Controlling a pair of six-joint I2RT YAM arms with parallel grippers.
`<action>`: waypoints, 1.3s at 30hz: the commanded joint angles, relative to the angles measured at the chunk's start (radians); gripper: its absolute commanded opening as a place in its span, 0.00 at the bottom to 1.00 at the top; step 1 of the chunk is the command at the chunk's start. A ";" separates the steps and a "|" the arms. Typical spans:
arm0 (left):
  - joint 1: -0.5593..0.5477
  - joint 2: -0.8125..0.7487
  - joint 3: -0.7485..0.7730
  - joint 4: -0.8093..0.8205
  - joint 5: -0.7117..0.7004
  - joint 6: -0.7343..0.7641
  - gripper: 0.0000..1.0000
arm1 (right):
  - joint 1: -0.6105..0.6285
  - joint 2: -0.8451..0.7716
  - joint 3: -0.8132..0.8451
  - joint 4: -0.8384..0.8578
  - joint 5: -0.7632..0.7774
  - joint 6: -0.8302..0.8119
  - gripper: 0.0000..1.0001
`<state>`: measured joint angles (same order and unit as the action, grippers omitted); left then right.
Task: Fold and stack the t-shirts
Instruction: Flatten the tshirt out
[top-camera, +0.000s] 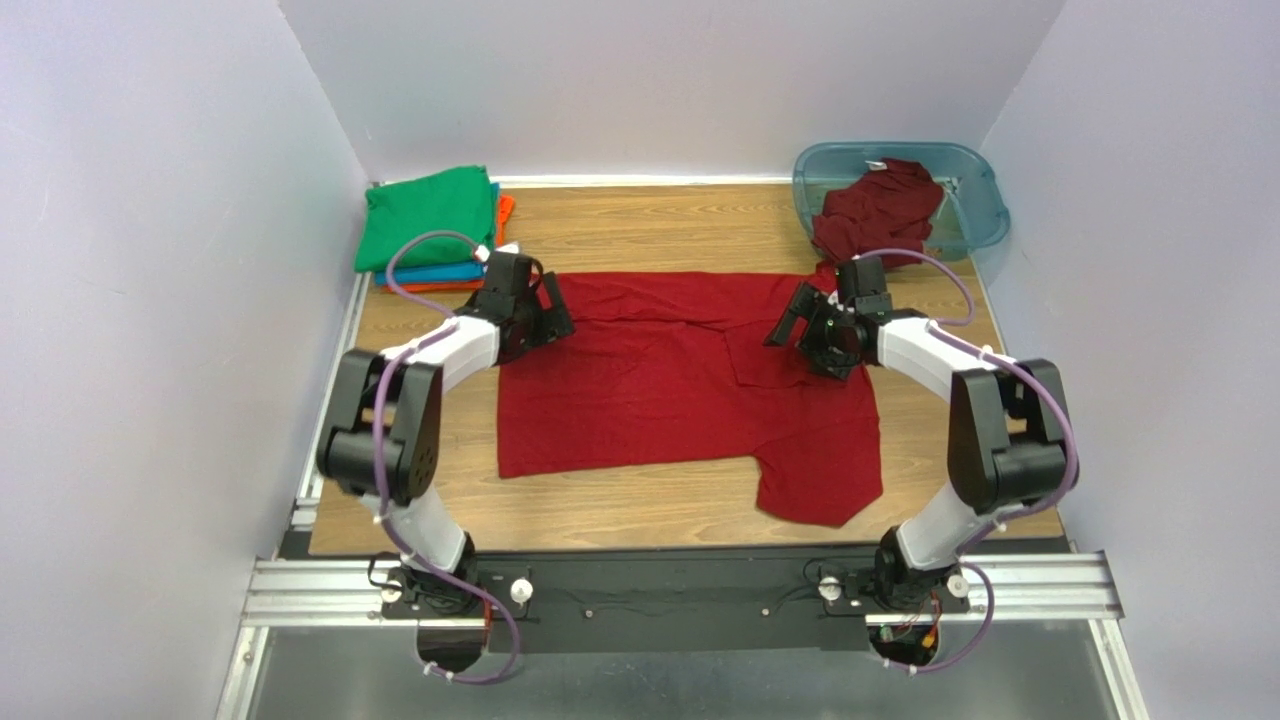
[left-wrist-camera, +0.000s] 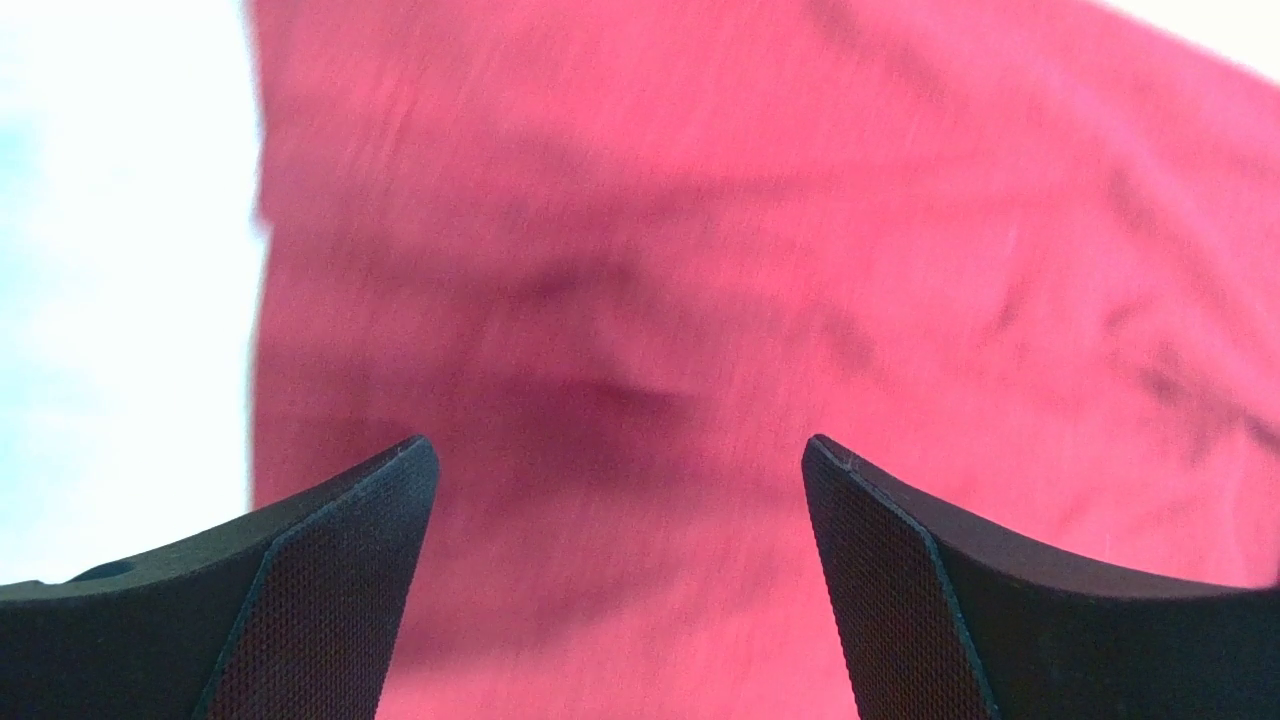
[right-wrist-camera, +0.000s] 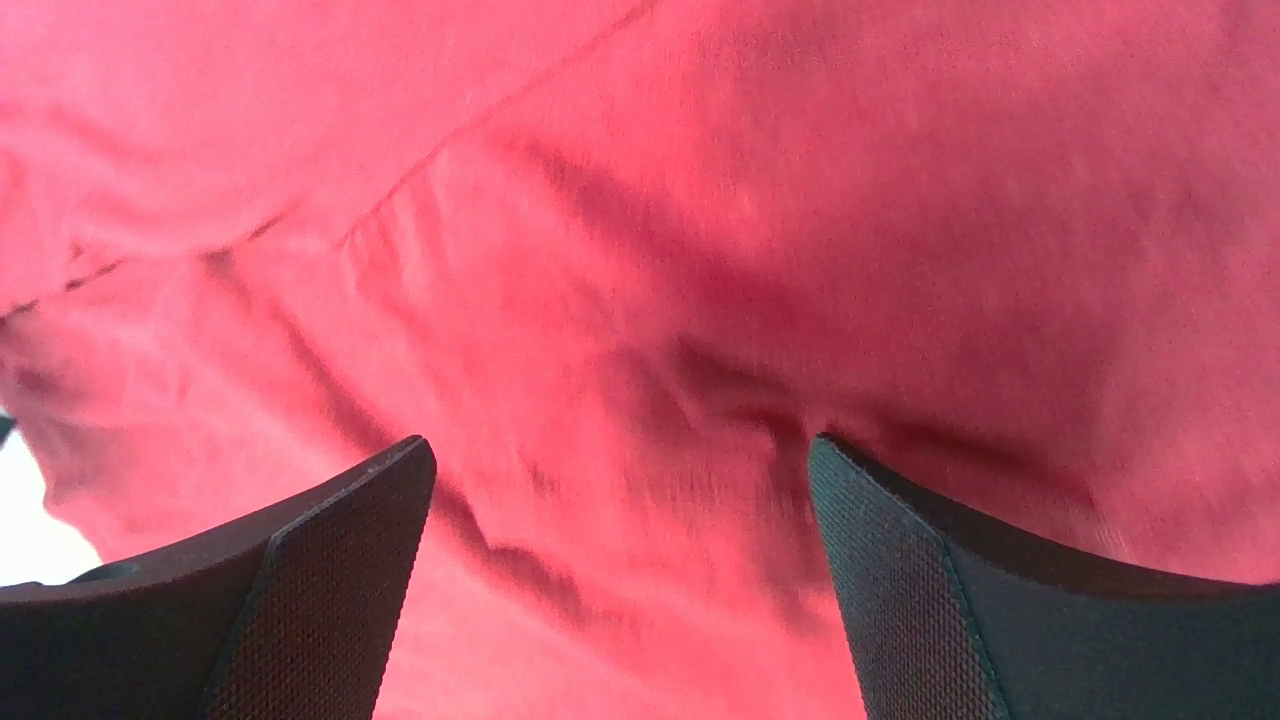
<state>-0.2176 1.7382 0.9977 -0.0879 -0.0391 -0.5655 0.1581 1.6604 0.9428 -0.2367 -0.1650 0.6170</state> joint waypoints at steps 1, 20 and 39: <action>-0.012 -0.161 -0.102 -0.052 -0.048 -0.042 0.98 | 0.008 -0.115 -0.053 -0.049 0.028 0.000 1.00; -0.183 -0.496 -0.470 -0.180 -0.067 -0.246 0.98 | 0.060 -0.406 -0.426 -0.272 -0.051 0.136 1.00; -0.181 -0.649 -0.380 -0.291 -0.209 -0.313 0.98 | 0.107 -0.485 -0.204 -0.425 0.160 0.083 1.00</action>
<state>-0.3988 1.0836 0.5678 -0.3916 -0.1833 -0.8871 0.2611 1.1454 0.6807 -0.6437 -0.0807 0.7490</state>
